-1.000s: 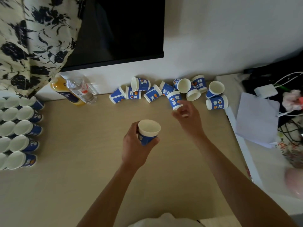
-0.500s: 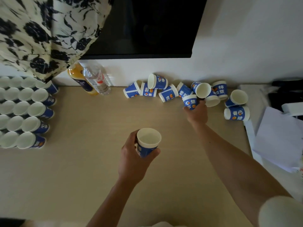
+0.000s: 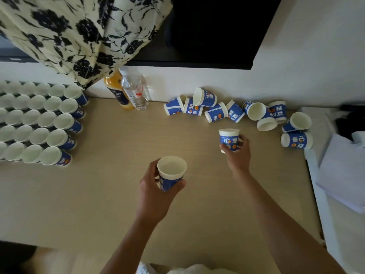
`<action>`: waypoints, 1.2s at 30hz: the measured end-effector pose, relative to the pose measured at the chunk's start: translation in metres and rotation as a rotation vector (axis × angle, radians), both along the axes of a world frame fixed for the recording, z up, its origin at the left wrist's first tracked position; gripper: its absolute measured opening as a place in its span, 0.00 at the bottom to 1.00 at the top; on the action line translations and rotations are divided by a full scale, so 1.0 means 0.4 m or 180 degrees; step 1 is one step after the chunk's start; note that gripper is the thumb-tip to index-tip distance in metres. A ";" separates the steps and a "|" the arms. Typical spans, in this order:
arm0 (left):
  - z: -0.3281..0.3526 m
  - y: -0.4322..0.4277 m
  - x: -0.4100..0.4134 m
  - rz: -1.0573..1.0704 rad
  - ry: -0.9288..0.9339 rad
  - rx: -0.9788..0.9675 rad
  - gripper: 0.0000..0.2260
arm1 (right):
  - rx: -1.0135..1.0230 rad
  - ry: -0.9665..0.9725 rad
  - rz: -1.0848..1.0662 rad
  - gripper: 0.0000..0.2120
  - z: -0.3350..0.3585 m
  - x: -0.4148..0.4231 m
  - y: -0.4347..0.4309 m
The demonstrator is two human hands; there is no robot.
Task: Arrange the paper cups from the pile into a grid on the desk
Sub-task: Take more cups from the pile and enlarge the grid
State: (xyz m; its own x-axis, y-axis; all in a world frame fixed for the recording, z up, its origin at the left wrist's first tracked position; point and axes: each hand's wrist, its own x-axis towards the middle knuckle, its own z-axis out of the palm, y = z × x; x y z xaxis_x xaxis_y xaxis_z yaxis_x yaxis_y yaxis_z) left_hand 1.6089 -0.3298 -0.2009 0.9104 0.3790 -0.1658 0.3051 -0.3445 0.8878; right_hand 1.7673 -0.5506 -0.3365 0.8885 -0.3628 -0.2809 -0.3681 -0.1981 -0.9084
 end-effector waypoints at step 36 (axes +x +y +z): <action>0.145 0.886 -0.699 0.1772 -0.0914 -0.0150 0.25 | 0.1089 -0.0305 0.2337 0.29 0.291 -0.822 1.142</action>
